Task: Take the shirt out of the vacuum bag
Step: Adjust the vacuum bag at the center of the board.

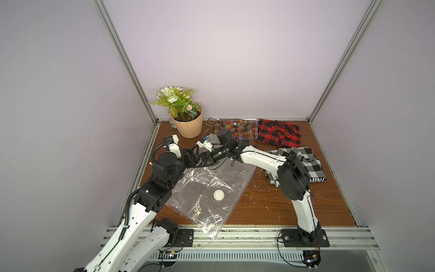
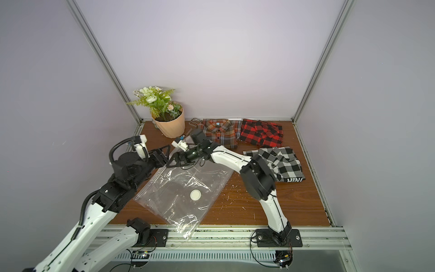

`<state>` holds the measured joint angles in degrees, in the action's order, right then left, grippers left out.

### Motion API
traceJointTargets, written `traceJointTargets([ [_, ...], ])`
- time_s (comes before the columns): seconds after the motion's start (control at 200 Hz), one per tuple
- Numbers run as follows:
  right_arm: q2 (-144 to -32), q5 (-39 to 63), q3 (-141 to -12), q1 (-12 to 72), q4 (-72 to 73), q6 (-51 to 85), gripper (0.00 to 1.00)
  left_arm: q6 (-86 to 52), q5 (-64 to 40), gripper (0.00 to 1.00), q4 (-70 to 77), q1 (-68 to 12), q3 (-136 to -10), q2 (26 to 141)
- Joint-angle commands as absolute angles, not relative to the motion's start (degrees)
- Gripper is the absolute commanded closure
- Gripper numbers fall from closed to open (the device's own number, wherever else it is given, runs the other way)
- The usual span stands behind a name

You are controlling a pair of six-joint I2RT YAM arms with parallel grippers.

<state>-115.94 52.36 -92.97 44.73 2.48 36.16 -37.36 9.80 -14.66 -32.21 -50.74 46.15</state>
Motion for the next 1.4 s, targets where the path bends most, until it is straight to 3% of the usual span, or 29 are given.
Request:
traceJointTargets([
  [0.0,-99.6,50.8,-83.0,35.1,13.0,41.0,0.01,-33.6,16.9,0.33,-16.6,-41.8,-51.2,52.5],
  [0.125,-88.1,38.8,-76.0,27.6,-3.4,33.1,0.01,-33.7,12.3,0.34,-11.8,-46.7,-48.7,59.9],
  [0.28,-74.1,26.9,-62.0,18.5,-9.9,33.6,0.01,-30.3,10.1,0.34,-10.4,-54.5,-51.6,72.9],
  [0.47,-60.7,28.9,-49.8,6.8,-11.1,34.4,0.01,-25.5,6.2,0.35,-13.4,-58.6,-58.2,88.7],
  [0.741,-57.6,31.0,-47.3,4.8,-12.7,32.6,0.01,-22.3,9.7,0.37,-21.7,-59.3,-67.8,105.8],
  [1.001,-57.1,33.2,-44.9,4.4,-9.5,33.7,0.01,-25.7,10.9,0.37,-19.6,-49.3,-60.3,106.2],
  [1.396,-56.3,34.5,-42.9,4.2,-8.1,32.8,0.01,-30.2,6.6,0.37,-10.3,-33.0,-46.2,96.3],
])
